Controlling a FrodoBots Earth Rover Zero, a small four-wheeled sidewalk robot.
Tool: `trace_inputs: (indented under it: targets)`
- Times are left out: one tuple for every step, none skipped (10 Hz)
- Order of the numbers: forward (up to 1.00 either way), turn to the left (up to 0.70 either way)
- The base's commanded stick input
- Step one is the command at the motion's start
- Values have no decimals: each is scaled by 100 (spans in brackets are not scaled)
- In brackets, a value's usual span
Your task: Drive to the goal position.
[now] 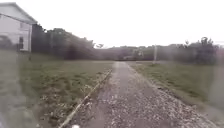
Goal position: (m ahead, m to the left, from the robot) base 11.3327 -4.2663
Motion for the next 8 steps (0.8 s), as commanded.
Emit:
trace_inputs:
  targets:
    - [70,-10]
    - [70,-13]
    - [70,-13]
    - [70,-13]
    - [70,-13]
    - [70,-13]
    - [70,-13]
    - [70,-13]
